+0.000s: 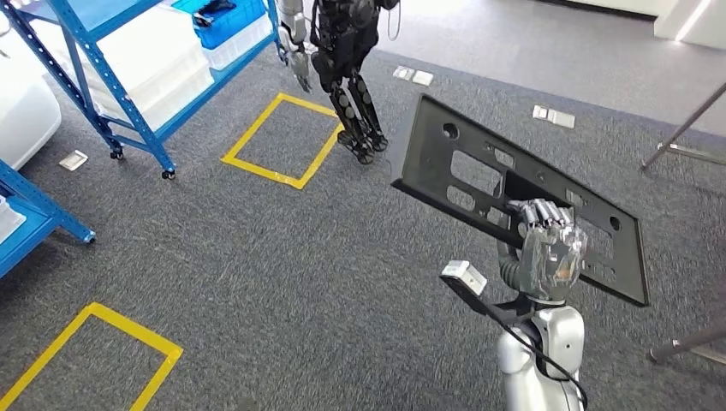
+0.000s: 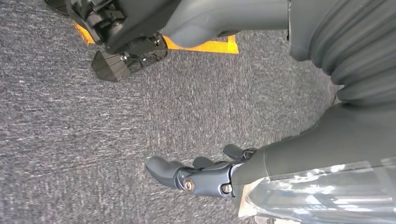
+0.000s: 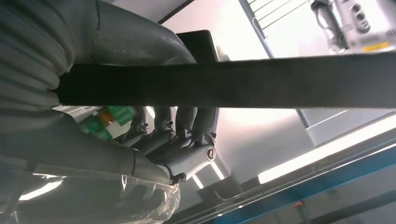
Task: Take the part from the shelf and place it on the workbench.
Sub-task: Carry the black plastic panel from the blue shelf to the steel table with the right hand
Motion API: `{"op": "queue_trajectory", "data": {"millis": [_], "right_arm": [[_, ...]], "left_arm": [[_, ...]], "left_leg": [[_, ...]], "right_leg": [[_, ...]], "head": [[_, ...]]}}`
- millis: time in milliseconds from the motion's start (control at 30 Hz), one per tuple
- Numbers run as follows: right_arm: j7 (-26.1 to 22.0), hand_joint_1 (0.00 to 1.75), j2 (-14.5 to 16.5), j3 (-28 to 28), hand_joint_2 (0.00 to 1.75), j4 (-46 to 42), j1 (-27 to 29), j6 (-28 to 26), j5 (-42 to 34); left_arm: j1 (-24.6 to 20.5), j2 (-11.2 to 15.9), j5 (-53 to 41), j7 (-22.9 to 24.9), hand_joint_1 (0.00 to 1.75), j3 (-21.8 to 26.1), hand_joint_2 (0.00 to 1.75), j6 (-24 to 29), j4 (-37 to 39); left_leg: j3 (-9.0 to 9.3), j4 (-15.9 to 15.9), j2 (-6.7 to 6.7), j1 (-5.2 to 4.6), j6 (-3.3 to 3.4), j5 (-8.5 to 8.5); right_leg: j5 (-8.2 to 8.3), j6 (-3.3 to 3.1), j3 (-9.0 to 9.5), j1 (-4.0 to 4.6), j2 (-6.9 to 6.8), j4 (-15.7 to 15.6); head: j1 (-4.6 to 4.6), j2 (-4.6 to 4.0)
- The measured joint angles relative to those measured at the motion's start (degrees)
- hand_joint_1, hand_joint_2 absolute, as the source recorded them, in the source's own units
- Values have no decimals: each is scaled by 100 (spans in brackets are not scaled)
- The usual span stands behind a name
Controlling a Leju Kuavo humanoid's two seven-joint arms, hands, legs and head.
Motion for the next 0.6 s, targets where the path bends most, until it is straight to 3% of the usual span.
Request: {"op": "queue_trajectory", "data": {"millis": [67, 100, 167, 233, 267, 300, 367, 433, 500, 567, 600], "right_arm": [[5, 175, -2, 2, 175, 18, -2, 0, -14], [7, 175, -1, 4, 175, 25, -8, 0, -17], [7, 175, 13, 21, 175, 37, -25, 0, -20], [7, 175, 25, 38, 175, 61, -36, 0, -21], [7, 175, 27, 43, 175, 78, -35, 0, -20], [8, 175, 27, 46, 175, 96, -33, 0, -19], [9, 175, 28, 57, 175, 125, -36, 0, -17], [13, 175, 31, 75, 175, 138, -57, 0, -17], [19, 175, 33, 96, 175, 148, -83, 0, -17], [22, 175, 30, 105, 175, 155, -85, 0, -17], [23, 175, 28, 104, 175, 157, -85, 0, -17]], "left_arm": [[-8, -12, 1, 2, 0, 1, 175, 16, 0], [-12, -15, 1, 3, 0, 1, 175, 23, 0], [-12, -18, 4, 3, 0, 2, 175, 31, 0], [4, -17, 11, 3, 0, 3, 175, 32, 1], [12, -16, 17, 3, 0, 4, 175, 31, 2], [17, -16, 24, 3, 0, 7, 175, 31, 2], [19, -16, 34, 1, 0, 15, 175, 30, 2], [20, -9, 35, -2, 0, 26, 175, 30, 1], [20, -1, 36, -4, 0, 33, 175, 30, 1], [11, -4, 37, -5, 0, 38, 175, 30, 1], [6, -7, 38, -6, 0, 42, 175, 30, 1]], "left_leg": [[25, -2, 24, 24, -68, -25], [3, 71, -75, 41, -98, -97], [-211, 586, -407, 67, -137, -436], [-577, 1377, -594, 69, -149, -808], [-702, 1623, -617, 70, -149, -868], [-736, 1672, -626, 73, -147, -815], [-501, 1153, -691, 95, -136, -450], [-167, 423, -944, 135, -132, -135], [-45, 123, -1077, 131, -116, -65], [-36, 81, -946, 100, -41, -32], [-26, 49, -879, 94, 13, -4]], "right_leg": [[31, -85, -12, -25, 128, -31], [49, -127, -7, -51, 187, -48], [82, -201, 0, -96, 301, -71], [95, -237, -10, -79, 424, -71], [98, -241, -13, -72, 496, -68], [102, -244, -14, -71, 571, -65], [108, -240, -12, -78, 726, -50], [115, -209, -40, -63, 869, -14], [147, -137, -106, -49, 996, 0], [188, -53, -170, -61, 1064, -16], [171, -30, -216, -55, 971, 25]], "head": [[-1, 0], [-5, 0], [-25, 0], [-35, 0], [-36, 0], [-37, 0], [-38, 0], [-35, 0], [-33, 0], [-32, 0], [-28, 0]]}}
